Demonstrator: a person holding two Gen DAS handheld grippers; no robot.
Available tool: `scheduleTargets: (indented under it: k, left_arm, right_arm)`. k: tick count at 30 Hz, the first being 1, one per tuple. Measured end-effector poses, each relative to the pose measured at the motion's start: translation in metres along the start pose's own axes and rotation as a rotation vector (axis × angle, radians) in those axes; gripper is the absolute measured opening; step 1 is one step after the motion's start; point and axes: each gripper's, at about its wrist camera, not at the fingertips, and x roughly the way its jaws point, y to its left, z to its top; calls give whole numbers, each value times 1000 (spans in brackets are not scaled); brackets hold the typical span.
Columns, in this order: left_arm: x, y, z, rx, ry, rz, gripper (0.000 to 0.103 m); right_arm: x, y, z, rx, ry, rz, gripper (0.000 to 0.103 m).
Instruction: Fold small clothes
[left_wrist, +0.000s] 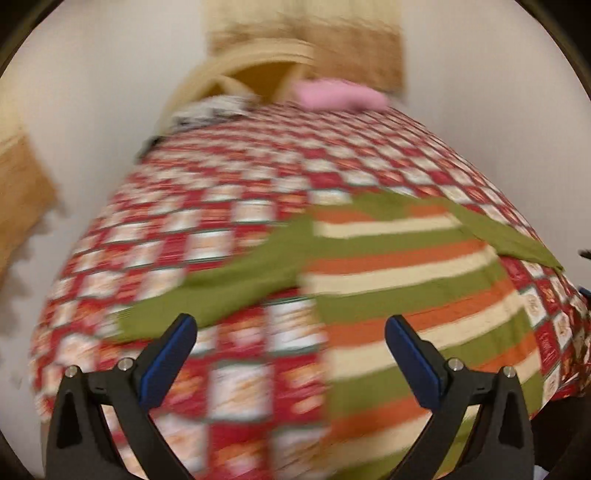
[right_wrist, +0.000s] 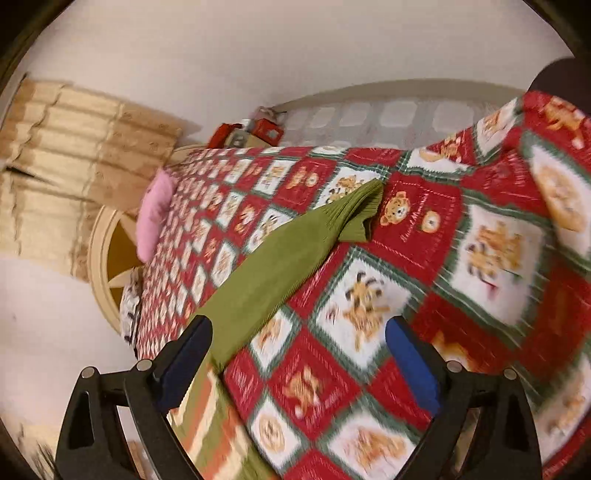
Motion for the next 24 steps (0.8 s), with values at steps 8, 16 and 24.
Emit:
scheduleTargets:
  k: [8,16,24]
  left_arm:
    - [73,-101,0,1,28,86,103]
    - [114,-93,-24,-12,67,222,103]
    - [118,-90,-50,-54,26,186,103]
  right_arm:
    - [59,-16,46,100,10,-41,74]
    - [90,-12,64,51,-2,-106,74]
    - [103,-16,71,44,3,-67,41]
